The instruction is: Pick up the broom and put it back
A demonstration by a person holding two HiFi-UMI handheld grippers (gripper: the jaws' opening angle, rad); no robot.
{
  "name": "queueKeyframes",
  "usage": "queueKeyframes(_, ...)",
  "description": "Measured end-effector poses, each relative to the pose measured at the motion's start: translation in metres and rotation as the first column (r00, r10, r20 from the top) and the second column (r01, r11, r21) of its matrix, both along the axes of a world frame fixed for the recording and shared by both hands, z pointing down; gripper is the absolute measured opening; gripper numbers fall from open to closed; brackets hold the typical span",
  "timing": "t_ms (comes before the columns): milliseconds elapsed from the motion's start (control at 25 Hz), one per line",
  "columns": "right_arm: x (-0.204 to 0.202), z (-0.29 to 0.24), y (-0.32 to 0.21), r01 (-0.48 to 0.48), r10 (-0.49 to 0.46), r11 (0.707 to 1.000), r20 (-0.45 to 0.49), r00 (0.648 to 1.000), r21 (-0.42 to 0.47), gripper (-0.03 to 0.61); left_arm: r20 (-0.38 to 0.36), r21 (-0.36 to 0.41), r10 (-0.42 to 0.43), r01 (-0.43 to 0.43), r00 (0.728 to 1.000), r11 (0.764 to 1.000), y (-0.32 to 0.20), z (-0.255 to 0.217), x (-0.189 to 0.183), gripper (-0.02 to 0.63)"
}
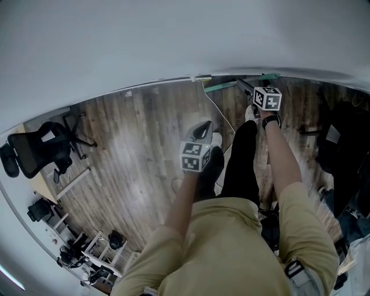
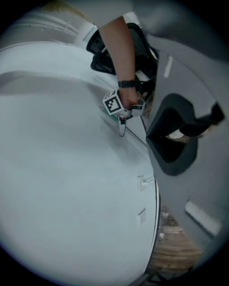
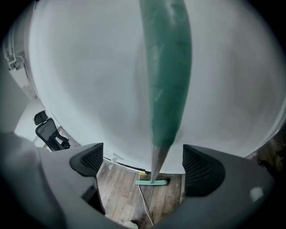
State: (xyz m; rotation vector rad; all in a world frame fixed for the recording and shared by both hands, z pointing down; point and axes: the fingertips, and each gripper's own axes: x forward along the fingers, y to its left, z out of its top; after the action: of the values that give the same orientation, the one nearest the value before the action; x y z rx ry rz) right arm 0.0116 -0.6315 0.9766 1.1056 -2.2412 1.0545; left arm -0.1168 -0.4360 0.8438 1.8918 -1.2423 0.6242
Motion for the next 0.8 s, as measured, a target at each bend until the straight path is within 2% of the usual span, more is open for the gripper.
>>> queueKeyframes(240,0.019,-0.003,0.031,-0.037,0.036,0.999,-0.007,0.999,-0.027,0.557,-0.021,0.004,0.004,-0.003,1.0,1.0,0.001,-0.003,0.012,0.003)
queueKeyframes(440,0.038,-0.035,0.066,-0.131,0.131,0.991,-0.007,0.991,-0.02,0.554,-0.045,0.025,-0.012,0.013,0.999,1.0,-0.001,-0.022,0.017,0.003)
queueKeyframes(680,0.049,-0.129,0.123,-0.203,0.204,0.977,0.002,0.979,0.062,0.462,-0.084,0.096,-0.002,0.01,0.996,0.995,0.002,-0.081,0.021,0.003)
queueKeyframes(800,0.041,-0.196,0.153,-0.184,0.18,0.973,0.039,0.983,0.141,0.377,-0.097,0.148,0.029,-0.015,0.995,0.989,0.007,-0.12,0.023,0.003)
